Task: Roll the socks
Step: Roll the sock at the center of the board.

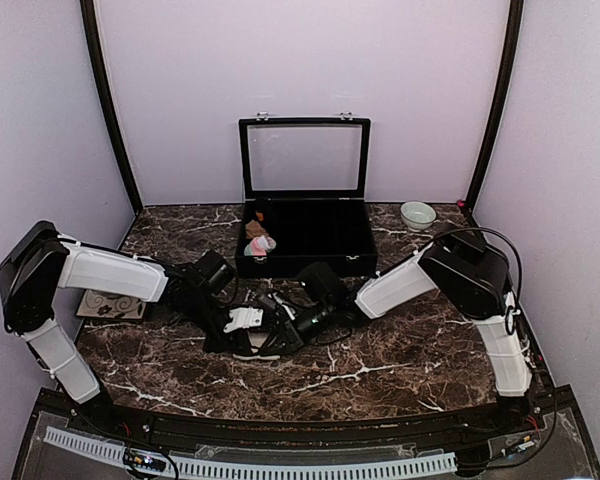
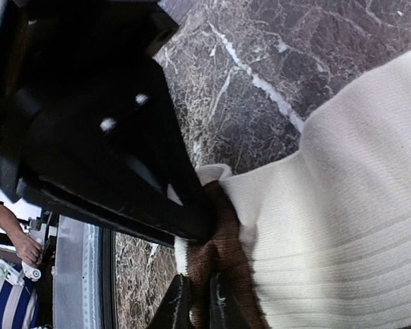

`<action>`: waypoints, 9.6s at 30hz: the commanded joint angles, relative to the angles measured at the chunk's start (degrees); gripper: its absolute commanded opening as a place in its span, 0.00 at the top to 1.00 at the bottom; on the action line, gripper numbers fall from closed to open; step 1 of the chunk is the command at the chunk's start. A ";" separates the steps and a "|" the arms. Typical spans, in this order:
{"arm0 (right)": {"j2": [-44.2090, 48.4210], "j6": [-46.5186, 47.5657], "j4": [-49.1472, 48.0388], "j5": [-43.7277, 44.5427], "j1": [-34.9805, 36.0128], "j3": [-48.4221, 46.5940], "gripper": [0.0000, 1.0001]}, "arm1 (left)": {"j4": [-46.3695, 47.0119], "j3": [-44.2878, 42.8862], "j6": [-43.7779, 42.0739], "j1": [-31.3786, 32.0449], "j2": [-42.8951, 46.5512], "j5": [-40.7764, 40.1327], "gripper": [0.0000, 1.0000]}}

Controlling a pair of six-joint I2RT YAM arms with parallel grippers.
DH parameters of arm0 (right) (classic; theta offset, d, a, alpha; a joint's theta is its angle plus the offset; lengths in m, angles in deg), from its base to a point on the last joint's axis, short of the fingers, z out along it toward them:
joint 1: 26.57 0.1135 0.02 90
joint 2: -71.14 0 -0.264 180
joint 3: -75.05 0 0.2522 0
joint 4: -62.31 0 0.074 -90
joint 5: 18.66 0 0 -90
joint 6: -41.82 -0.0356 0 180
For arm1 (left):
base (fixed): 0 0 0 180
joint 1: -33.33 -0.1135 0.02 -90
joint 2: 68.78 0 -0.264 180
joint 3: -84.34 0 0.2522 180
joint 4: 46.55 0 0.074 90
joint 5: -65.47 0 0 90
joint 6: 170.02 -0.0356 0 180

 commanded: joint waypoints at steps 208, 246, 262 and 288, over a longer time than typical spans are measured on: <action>32.27 27.02 -30.45 62.42 7.54 42.07 0.01 | -37.82 -19.70 -5.54 -5.24 -26.74 15.08 1.00; 10.86 49.90 -10.32 47.43 17.03 12.85 0.64 | -42.55 -26.43 -2.31 -10.51 -34.85 19.47 1.00; 8.14 41.14 2.24 40.56 15.04 13.34 1.00 | -27.91 -16.73 7.15 -11.13 -10.47 3.55 0.01; -1.96 8.52 11.32 19.07 6.71 10.17 1.00 | -15.22 4.26 -6.29 1.65 22.07 3.62 0.58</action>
